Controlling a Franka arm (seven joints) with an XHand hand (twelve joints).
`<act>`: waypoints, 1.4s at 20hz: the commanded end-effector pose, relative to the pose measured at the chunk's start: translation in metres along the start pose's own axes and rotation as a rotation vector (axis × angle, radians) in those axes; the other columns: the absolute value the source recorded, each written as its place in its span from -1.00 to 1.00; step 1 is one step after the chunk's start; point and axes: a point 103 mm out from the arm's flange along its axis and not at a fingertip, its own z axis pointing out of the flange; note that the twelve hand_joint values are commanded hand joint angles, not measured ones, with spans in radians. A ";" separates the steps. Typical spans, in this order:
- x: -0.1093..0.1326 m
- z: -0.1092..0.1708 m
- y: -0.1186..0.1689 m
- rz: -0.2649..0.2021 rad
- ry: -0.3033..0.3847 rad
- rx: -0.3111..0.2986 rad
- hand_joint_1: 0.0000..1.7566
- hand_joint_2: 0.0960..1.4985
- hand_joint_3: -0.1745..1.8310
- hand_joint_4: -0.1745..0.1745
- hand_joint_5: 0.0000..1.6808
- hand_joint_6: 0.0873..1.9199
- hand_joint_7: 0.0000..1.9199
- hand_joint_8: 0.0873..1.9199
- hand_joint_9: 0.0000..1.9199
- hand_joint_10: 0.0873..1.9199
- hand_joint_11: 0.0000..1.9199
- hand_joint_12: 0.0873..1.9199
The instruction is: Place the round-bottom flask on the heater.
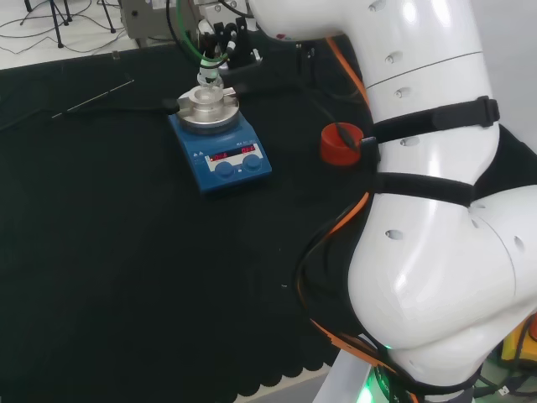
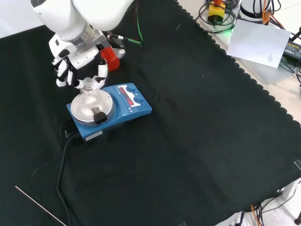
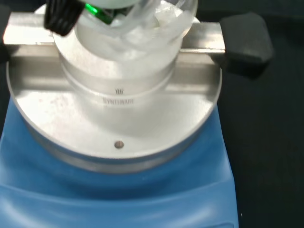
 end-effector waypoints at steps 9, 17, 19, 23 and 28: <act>0.006 -0.011 0.008 -0.002 -0.022 -0.011 0.19 -0.12 -0.01 1.00 0.21 0.21 -0.64 -0.46 -0.52 -0.43 -0.88 0.36; 0.003 -0.008 0.012 0.001 -0.030 -0.004 0.19 -0.12 -0.01 1.00 0.21 0.20 -0.64 -0.46 -0.52 -0.43 -0.88 0.36; 0.004 -0.007 0.013 0.002 -0.030 -0.001 0.19 -0.12 -0.01 1.00 0.21 0.20 -0.64 -0.46 -0.52 -0.43 -0.88 0.36; 0.006 -0.004 0.012 0.000 -0.027 0.003 0.19 -0.12 -0.01 1.00 0.21 0.20 -0.64 -0.46 -0.52 -0.43 -0.88 0.36; 0.006 0.000 0.011 0.002 -0.030 0.008 0.19 -0.12 -0.01 1.00 0.21 0.20 -0.64 -0.46 -0.52 -0.43 -0.88 0.35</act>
